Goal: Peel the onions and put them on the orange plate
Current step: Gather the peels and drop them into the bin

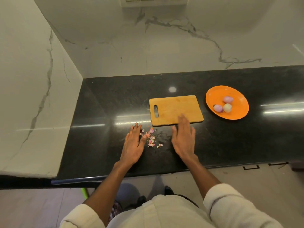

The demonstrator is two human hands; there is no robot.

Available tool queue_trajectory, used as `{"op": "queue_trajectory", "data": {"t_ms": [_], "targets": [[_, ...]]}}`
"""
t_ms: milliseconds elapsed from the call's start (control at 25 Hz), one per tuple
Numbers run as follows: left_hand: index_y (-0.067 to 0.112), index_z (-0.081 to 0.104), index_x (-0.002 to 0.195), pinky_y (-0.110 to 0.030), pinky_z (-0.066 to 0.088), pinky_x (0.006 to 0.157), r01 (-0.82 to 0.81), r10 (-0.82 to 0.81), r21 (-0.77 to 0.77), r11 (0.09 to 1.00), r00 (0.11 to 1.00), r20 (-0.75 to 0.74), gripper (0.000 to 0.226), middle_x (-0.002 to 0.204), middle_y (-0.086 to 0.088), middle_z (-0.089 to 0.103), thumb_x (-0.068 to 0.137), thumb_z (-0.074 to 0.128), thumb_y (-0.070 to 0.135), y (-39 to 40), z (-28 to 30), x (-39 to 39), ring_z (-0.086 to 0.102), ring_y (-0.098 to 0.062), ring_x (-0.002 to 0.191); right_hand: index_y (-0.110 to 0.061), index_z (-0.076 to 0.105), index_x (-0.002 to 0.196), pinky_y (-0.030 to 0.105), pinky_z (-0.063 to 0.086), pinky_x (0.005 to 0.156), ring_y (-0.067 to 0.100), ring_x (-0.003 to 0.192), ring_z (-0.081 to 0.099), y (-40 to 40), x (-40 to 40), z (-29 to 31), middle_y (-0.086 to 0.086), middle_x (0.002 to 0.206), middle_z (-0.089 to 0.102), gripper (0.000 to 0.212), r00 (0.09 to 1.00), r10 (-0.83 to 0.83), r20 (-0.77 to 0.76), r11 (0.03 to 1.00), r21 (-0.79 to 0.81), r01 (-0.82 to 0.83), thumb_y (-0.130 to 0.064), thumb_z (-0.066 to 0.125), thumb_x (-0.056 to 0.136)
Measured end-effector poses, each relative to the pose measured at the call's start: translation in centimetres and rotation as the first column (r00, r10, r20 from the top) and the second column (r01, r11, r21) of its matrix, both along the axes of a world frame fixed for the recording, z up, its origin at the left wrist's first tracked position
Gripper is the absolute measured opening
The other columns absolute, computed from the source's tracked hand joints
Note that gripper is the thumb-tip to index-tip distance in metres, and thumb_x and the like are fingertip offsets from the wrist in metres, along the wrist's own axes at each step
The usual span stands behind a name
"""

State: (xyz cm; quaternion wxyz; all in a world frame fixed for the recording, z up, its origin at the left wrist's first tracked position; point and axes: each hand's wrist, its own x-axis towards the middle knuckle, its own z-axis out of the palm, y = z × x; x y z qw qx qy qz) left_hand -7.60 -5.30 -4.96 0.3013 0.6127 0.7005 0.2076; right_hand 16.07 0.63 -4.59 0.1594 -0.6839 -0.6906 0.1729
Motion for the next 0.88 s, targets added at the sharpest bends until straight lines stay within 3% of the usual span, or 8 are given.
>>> {"op": "queue_trajectory", "data": {"t_ms": [80, 200, 320, 400, 440, 560, 720, 880], "targets": [[0.022, 0.008, 0.171, -0.043, -0.003, 0.134, -0.032, 0.029, -0.025, 0.999, 0.994, -0.107, 0.075, 0.178, 0.005, -0.006, 0.109, 0.018, 0.064, 0.0, 0.1, -0.1, -0.011, -0.011, 0.164, -0.013, 0.009, 0.168, 0.055, 0.011, 0.131, 0.023, 0.163, 0.006, -2.2, -0.1, -0.3, 0.008, 0.177, 0.008, 0.069, 0.98, -0.195, 0.046, 0.979, -0.052, 0.197, -0.05, 0.024, 0.111], [0.02, 0.004, 0.171, -0.041, -0.008, 0.134, -0.009, -0.002, -0.077, 0.997, 0.99, -0.139, 0.083, 0.177, 0.003, -0.013, 0.105, 0.007, 0.072, -0.2, -0.1, 0.3, -0.017, -0.01, 0.162, -0.009, 0.006, 0.167, 0.051, 0.005, 0.131, 0.026, 0.163, 0.0, -4.7, -3.9, -0.8, 0.011, 0.176, -0.001, 0.072, 0.991, -0.079, 0.105, 0.988, -0.12, 0.092, -0.052, 0.016, 0.111], [0.034, 0.011, 0.169, -0.042, -0.002, 0.135, 0.076, -0.068, -0.043, 0.996, 0.983, 0.173, 0.068, 0.176, 0.015, 0.002, 0.108, 0.016, 0.063, -2.0, 0.3, 1.3, -0.008, -0.003, 0.162, -0.015, 0.008, 0.169, 0.048, 0.009, 0.132, 0.02, 0.164, 0.001, -7.1, -7.2, -1.2, 0.005, 0.177, 0.003, 0.066, 0.963, 0.267, -0.029, 0.962, -0.059, -0.268, -0.046, 0.016, 0.111], [0.043, 0.025, 0.165, -0.04, 0.008, 0.134, 0.006, -0.007, 0.006, 1.0, 0.924, 0.383, 0.055, 0.172, 0.023, 0.019, 0.111, 0.028, 0.054, -3.2, 0.7, 1.2, 0.007, -0.001, 0.162, -0.02, 0.011, 0.169, 0.045, 0.013, 0.132, 0.012, 0.163, 0.003, -6.8, -7.3, -1.0, -0.002, 0.177, 0.008, 0.061, 0.881, 0.429, -0.199, 0.898, -0.012, -0.44, -0.04, 0.023, 0.112], [0.039, 0.029, 0.165, -0.04, 0.011, 0.133, -0.07, 0.056, 0.021, 0.997, 0.92, 0.388, 0.057, 0.172, 0.02, 0.023, 0.11, 0.031, 0.053, -3.4, 0.9, 0.7, 0.011, -0.003, 0.163, -0.02, 0.014, 0.169, 0.045, 0.015, 0.132, 0.011, 0.163, 0.005, -5.8, -7.0, -0.9, -0.002, 0.177, 0.011, 0.059, 0.867, 0.435, -0.243, 0.896, 0.014, -0.445, -0.037, 0.027, 0.113], [0.021, 0.03, 0.168, -0.049, 0.012, 0.134, -0.232, 0.223, 0.066, 0.971, 0.968, 0.118, 0.063, 0.176, 0.004, 0.023, 0.111, 0.03, 0.049, -3.6, 0.4, -2.6, 0.008, -0.013, 0.164, -0.016, 0.022, 0.167, 0.046, 0.017, 0.13, 0.015, 0.162, 0.011, -3.0, -6.8, -0.7, 0.001, 0.176, 0.016, 0.058, 0.913, 0.389, -0.119, 0.92, 0.008, -0.391, -0.035, 0.031, 0.113], [0.019, 0.024, 0.169, -0.049, 0.012, 0.134, -0.119, 0.135, 0.081, 0.99, 0.962, -0.237, 0.067, 0.178, 0.002, 0.012, 0.11, 0.022, 0.051, -4.7, -1.3, -5.1, 0.004, -0.017, 0.165, -0.017, 0.021, 0.167, 0.038, 0.014, 0.132, 0.008, 0.162, 0.01, -3.1, -7.5, -0.6, -0.003, 0.176, 0.015, 0.058, 0.769, 0.628, -0.118, 0.774, -0.01, -0.634, -0.032, 0.035, 0.113], [0.021, 0.027, 0.168, -0.046, 0.014, 0.134, -0.119, 0.143, 0.103, 0.988, 0.951, -0.276, 0.066, 0.178, 0.002, 0.015, 0.11, 0.021, 0.051, -4.6, -1.5, -4.8, 0.008, -0.017, 0.165, -0.015, 0.019, 0.168, 0.042, 0.013, 0.132, 0.014, 0.163, 0.008, 1.1, -9.7, 0.1, 0.0, 0.176, 0.013, 0.062, 0.833, 0.548, -0.074, 0.831, -0.064, -0.552, -0.042, 0.031, 0.113]]}}
